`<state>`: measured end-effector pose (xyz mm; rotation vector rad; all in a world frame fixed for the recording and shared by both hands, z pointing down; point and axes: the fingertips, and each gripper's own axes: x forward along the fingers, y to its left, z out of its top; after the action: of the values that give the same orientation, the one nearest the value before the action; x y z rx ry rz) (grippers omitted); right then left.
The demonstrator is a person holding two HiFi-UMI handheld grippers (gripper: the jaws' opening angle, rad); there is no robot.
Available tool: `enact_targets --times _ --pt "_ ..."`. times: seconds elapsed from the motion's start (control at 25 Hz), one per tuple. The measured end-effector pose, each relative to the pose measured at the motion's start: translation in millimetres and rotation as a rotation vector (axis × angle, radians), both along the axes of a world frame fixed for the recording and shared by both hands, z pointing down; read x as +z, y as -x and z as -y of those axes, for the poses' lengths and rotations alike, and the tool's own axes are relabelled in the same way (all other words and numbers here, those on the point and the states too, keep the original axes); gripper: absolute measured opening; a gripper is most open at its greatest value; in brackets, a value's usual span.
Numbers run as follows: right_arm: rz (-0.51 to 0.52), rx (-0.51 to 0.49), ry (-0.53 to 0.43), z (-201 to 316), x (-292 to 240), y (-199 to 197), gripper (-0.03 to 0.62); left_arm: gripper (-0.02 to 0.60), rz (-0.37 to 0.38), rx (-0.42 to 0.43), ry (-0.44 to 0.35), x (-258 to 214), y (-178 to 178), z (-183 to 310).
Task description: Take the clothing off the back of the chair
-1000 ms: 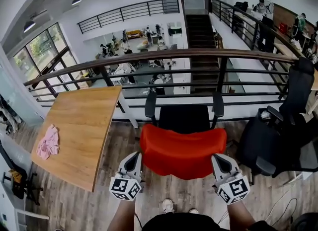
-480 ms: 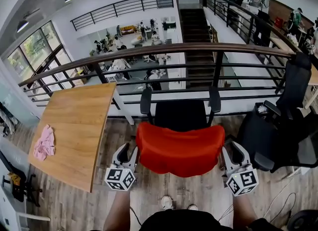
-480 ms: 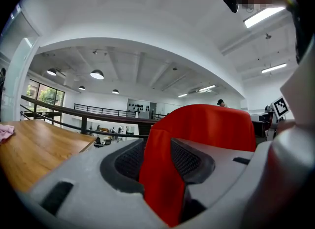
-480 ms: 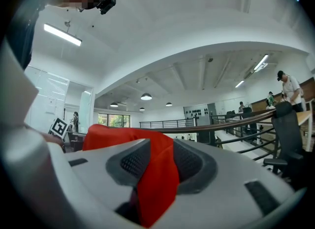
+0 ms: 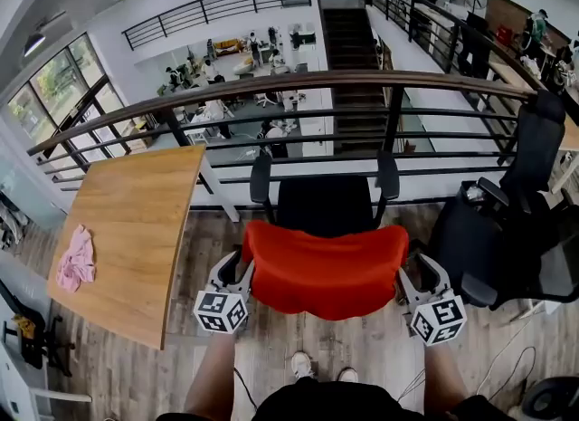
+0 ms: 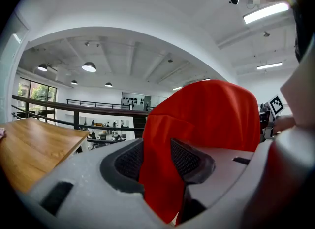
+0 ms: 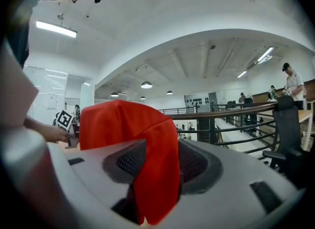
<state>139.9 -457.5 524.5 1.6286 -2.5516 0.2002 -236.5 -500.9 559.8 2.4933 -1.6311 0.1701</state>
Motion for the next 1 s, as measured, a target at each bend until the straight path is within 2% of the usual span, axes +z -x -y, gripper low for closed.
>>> enact_targets --times 0.2,0.32,0.36,0.4,0.44,0.6,0.76,1.0 --pt "-0.021 -0.031 0.033 16 13 9 0.243 0.172 0.007 0.037 0.027 12 -14 12" --pt "-0.022 -0.043 0.037 25 14 11 0.25 0.17 0.006 0.06 0.025 12 -24 17" --pt "-0.022 -0.044 0.034 27 14 12 0.249 0.161 0.007 0.072 0.023 11 -27 18" --pt "-0.023 -0.045 0.029 28 13 14 0.243 0.122 0.01 0.085 0.02 11 -29 18" --pt "-0.026 -0.045 0.023 29 12 16 0.234 0.088 0.014 0.095 0.017 10 -31 18" --pt "-0.044 -0.043 0.002 29 12 23 0.157 0.036 0.026 0.094 0.013 11 -29 15" --pt "-0.034 -0.03 -0.008 31 13 21 0.045 0.02 0.033 0.095 0.03 13 -29 16" --pt "-0.031 -0.015 -0.017 28 8 15 0.022 0.019 0.025 0.093 0.031 5 -29 8"
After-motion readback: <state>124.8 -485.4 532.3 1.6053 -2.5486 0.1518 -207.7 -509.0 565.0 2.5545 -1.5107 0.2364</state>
